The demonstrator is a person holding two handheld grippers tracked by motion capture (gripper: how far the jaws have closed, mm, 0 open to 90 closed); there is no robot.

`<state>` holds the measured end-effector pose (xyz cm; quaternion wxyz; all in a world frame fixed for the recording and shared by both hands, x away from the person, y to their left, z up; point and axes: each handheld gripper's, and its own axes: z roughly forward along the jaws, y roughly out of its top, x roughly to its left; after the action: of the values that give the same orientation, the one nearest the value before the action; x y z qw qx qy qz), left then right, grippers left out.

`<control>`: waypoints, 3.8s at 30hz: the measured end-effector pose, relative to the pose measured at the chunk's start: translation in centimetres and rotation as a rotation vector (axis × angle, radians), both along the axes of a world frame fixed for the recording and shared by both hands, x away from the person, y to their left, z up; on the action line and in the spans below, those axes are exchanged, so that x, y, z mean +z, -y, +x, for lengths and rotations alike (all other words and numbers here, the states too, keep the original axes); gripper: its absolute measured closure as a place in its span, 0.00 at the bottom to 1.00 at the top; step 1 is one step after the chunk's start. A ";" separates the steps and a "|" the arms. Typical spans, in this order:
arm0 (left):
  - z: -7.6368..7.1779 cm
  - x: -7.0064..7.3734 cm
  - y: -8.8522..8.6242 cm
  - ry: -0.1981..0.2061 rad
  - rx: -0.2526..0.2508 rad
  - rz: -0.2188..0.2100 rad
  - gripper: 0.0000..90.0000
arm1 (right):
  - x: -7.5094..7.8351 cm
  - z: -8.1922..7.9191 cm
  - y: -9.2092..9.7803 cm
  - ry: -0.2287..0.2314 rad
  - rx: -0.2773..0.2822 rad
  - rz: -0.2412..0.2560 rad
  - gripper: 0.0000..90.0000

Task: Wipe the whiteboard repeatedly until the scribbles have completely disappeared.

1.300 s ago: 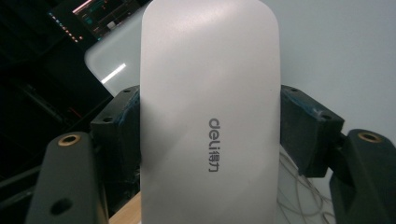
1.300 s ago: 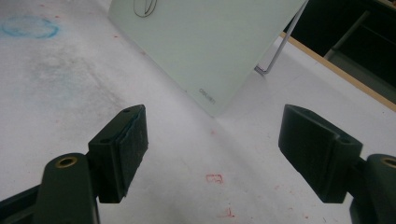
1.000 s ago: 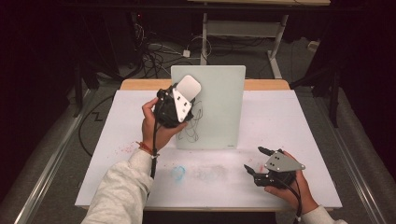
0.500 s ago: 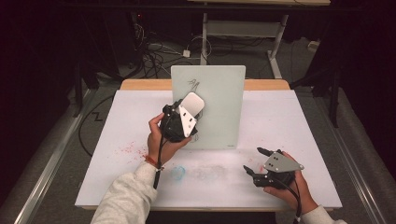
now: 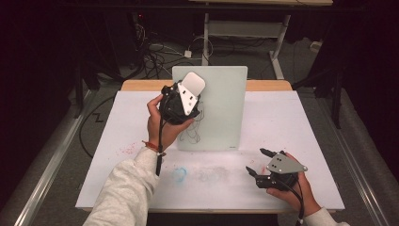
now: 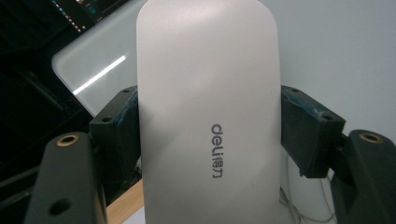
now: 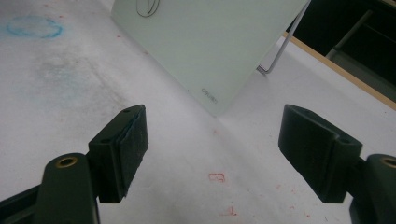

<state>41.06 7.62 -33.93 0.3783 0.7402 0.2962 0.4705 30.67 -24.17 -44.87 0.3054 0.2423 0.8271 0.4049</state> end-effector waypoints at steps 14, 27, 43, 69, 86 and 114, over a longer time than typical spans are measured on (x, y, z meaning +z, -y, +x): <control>-1.8 -5.0 0.4 -0.011 0.016 0.031 0.32 | 0.0 -0.1 -0.2 0.001 0.005 -0.006 0.28; -2.1 -5.6 0.8 -0.052 0.026 0.022 0.31 | -0.1 -0.1 -0.3 -0.001 0.009 -0.015 0.28; -0.2 -0.4 1.1 0.007 0.054 -0.015 0.31 | 0.0 -0.3 -0.4 0.002 0.017 -0.014 0.28; -0.7 -1.8 2.2 -0.033 -0.006 0.027 0.30 | -0.1 -0.2 -0.5 -0.005 0.023 -0.026 0.28; -1.2 -4.0 1.9 -0.043 -0.012 0.016 0.31 | -0.1 -0.3 -0.6 -0.002 0.025 -0.028 0.28; -2.7 -7.7 2.3 -0.076 -0.042 0.138 0.31 | -0.2 -0.4 -0.9 -0.012 0.041 -0.039 0.28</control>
<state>38.38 5.36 -41.68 0.3247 0.7878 0.2616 0.4533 30.26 -23.31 -45.10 0.2970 0.2219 0.8413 0.3933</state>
